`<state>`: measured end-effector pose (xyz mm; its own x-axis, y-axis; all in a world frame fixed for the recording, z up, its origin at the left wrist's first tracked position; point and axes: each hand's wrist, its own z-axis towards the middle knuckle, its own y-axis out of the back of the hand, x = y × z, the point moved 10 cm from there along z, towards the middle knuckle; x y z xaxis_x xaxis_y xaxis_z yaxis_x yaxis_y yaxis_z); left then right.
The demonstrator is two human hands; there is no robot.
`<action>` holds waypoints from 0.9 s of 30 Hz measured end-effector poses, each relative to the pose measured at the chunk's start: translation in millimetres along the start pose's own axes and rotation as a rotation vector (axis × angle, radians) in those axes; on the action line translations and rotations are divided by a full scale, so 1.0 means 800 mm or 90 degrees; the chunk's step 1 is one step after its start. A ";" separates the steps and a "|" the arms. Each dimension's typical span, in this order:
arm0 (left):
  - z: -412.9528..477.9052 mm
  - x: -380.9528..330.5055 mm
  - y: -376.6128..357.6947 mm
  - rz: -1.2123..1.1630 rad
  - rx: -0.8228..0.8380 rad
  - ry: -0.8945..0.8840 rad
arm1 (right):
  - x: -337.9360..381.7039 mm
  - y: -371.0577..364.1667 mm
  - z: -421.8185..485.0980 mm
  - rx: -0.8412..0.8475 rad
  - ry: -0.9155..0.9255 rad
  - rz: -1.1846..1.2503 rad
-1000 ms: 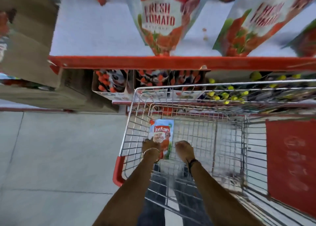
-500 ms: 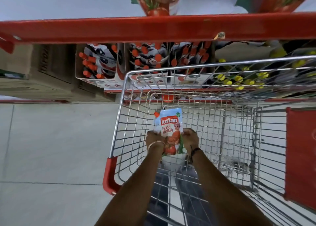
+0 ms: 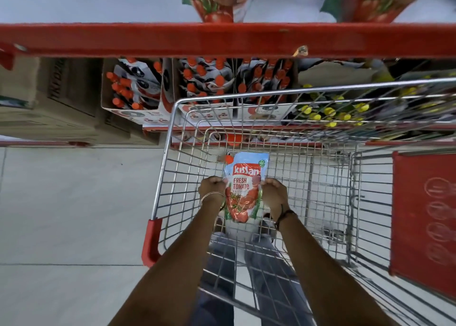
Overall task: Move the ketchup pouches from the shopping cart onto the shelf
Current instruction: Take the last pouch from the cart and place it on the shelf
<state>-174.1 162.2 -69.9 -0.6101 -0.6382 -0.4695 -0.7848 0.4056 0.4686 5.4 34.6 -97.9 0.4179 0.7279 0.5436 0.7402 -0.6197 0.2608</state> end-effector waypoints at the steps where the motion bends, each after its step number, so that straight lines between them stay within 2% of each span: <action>1: -0.006 -0.010 0.005 0.008 0.007 -0.026 | 0.009 0.004 -0.013 0.013 0.014 -0.003; 7: -0.076 -0.080 0.069 -0.026 0.020 -0.138 | 0.082 0.023 -0.107 0.066 0.127 0.074; 11: -0.121 -0.117 0.121 -0.124 0.052 -0.206 | 0.148 0.022 -0.178 0.107 0.211 0.055; 14: -0.167 -0.152 0.167 -0.140 0.100 -0.197 | 0.201 0.021 -0.235 0.120 0.252 0.086; 19: -0.208 -0.199 0.255 -0.273 0.076 -0.293 | 0.278 0.010 -0.328 0.155 0.367 0.089; 27: -0.256 -0.279 0.394 -0.387 0.060 -0.429 | 0.395 -0.040 -0.437 0.152 0.567 0.075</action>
<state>-262.7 298.4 335.6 0.0001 -0.2540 -0.9672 -0.9793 0.1959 -0.0515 -70.3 181.9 344.2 0.0121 0.1084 0.9940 0.8487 -0.5268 0.0471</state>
